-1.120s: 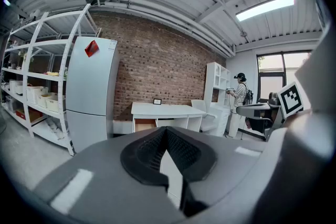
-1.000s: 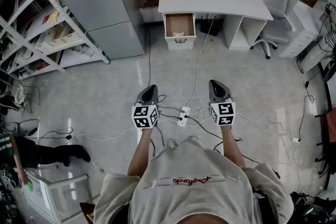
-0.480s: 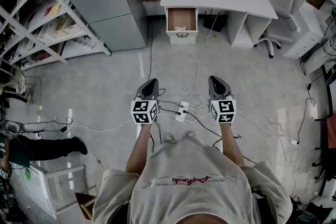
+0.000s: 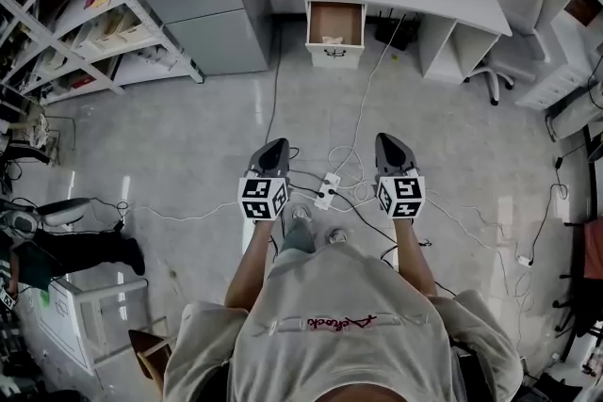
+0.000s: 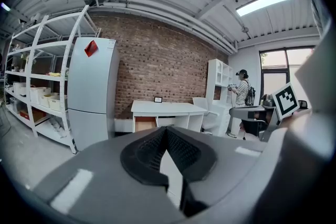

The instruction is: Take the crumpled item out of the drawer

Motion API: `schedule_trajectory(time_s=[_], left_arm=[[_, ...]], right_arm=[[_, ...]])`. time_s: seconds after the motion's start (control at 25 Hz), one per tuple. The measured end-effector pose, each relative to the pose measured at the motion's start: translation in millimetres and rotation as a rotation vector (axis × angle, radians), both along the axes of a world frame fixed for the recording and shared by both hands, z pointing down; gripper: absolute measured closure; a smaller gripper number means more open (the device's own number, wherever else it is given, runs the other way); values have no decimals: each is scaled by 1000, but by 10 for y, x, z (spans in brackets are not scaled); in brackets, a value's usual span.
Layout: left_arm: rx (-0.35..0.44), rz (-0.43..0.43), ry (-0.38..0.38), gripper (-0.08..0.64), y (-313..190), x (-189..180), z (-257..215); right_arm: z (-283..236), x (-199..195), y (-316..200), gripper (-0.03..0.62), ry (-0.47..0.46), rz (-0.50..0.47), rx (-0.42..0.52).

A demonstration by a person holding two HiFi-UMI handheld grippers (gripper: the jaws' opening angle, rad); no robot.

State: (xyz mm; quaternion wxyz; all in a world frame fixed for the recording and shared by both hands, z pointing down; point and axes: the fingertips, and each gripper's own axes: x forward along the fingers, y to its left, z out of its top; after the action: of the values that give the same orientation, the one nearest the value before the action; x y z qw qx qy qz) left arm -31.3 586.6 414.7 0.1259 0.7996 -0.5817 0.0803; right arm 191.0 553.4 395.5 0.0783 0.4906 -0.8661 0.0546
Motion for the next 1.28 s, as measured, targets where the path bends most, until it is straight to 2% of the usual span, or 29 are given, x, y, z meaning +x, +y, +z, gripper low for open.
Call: schedule_trajectory(time_s=[0.32,0.72,1.04,1.28], left_arm=[[9,36,28,551,-573,-253,38],[23,133,49,551,-1428,-678,15],[6,181,66,551,-1733,-934,91],[-6,208,80,551,-1809,-966,139]], right_arm=[[12,-287,-447,580,30,25,-1],[-65,-839,-1134,580,65,82,15],[-20,-1061,-1321,580,97,131,2],[-28,-1125,-1369,580,121,145,-3]])
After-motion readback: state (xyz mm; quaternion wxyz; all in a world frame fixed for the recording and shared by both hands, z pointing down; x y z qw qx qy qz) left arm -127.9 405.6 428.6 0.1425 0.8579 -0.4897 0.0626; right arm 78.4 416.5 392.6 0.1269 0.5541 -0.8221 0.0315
